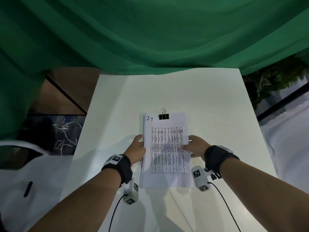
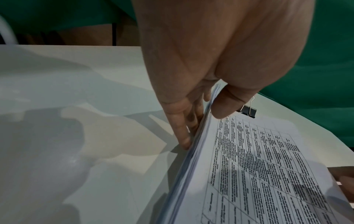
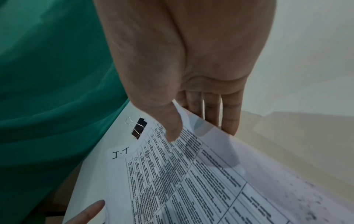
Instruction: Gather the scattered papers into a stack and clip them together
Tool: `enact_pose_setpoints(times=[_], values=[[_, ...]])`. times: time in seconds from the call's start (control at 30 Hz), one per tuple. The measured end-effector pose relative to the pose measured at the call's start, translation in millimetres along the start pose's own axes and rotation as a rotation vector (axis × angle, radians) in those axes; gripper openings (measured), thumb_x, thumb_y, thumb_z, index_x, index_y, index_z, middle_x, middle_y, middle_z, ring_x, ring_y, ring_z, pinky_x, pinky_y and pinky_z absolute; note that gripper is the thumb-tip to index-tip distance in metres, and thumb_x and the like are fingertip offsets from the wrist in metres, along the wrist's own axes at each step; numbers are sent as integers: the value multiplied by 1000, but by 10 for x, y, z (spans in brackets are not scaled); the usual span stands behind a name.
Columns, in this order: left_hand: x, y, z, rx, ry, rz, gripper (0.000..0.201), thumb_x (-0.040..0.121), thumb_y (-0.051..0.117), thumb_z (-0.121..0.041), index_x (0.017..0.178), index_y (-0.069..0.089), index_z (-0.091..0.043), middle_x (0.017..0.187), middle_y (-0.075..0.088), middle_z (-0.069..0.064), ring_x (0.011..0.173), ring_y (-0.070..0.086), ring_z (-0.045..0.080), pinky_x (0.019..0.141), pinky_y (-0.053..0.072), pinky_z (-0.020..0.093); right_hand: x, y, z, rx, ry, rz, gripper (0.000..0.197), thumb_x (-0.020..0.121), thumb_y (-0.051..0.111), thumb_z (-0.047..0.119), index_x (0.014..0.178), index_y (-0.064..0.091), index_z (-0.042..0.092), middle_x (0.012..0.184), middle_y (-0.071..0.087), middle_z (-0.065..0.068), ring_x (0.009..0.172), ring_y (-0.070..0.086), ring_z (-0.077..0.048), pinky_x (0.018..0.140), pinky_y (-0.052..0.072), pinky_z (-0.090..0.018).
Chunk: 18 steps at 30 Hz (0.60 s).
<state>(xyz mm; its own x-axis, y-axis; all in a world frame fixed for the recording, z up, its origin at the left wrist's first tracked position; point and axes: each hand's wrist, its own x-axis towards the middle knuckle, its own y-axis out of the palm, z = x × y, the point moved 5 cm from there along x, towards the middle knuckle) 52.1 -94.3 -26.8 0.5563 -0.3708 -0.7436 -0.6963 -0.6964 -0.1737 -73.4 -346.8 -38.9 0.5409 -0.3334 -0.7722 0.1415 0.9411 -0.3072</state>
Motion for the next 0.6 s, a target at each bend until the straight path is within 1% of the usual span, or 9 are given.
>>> enact_pose_setpoints(times=[0.07, 0.13, 0.2, 0.27, 0.37, 0.47, 0.5, 0.53, 0.6], values=[[-8, -2, 0, -5, 15, -9, 77, 97, 40, 6, 163, 22, -29, 135, 60, 3, 104, 64, 31, 86, 56, 46, 14, -14, -8, 10, 15, 9, 68, 92, 80, 27, 151, 49, 13, 135, 67, -12, 119, 68, -31, 89, 63, -42], [-14, 2, 7, 15, 28, -14, 80, 96, 41, 4, 164, 19, -32, 153, 50, 5, 119, 65, 31, 95, 57, 50, 2, -26, -3, 32, 26, 13, 73, 92, 79, 27, 156, 45, 13, 143, 62, -13, 123, 65, -32, 77, 60, -33], [-56, 23, -4, 38, 41, -5, 81, 97, 42, 3, 165, 17, -31, 162, 43, 6, 134, 57, 32, 92, 56, 43, -37, -42, -1, 50, 20, 3, 75, 93, 78, 27, 158, 43, 14, 147, 60, -15, 126, 64, -32, 73, 57, -28], [-110, 42, -14, 63, 46, -7, 79, 98, 42, 2, 166, 16, -29, 167, 35, 7, 143, 48, 31, 95, 50, 37, -84, -65, -6, 44, 15, -12, 79, 94, 78, 27, 161, 39, 14, 153, 55, -16, 129, 62, -32, 81, 57, -30], [-205, 38, -26, 100, 58, -30, 78, 101, 44, -1, 167, 14, -29, 170, 29, 8, 147, 43, 28, 105, 47, 38, -181, -118, -25, 57, -7, -25, 81, 96, 76, 25, 163, 33, 12, 153, 54, -16, 132, 59, -33, 93, 53, -36], [-348, 53, -26, 119, 88, -42, 75, 103, 44, -4, 167, 15, -30, 170, 29, 8, 142, 48, 24, 99, 48, 33, -356, -192, -56, 54, -29, -25, 63, 97, 73, 27, 153, 47, 13, 135, 65, -16, 121, 64, -30, 93, 55, -37], [-399, 68, -17, 124, 101, -42, 74, 103, 44, -5, 167, 16, -29, 170, 30, 8, 134, 53, 18, 92, 48, 26, -402, -214, -82, 48, -40, -21, 56, 98, 73, 27, 148, 53, 13, 127, 68, -15, 114, 66, -27, 90, 55, -36], [-464, 80, 7, 126, 102, -43, 72, 104, 44, -6, 167, 16, -29, 170, 30, 6, 119, 58, 10, 82, 49, 18, -478, -237, -95, 33, -45, -16, 50, 98, 72, 28, 143, 57, 12, 117, 70, -12, 104, 65, -25, 85, 54, -35], [-617, 108, 155, 159, 101, -55, 70, 105, 43, -7, 167, 17, -28, 169, 33, 6, 93, 54, -6, 60, 44, 3, -633, -252, -207, 29, -56, 6, 40, 98, 72, 27, 133, 62, 11, 98, 68, -7, 89, 60, -21, 74, 50, -30]])
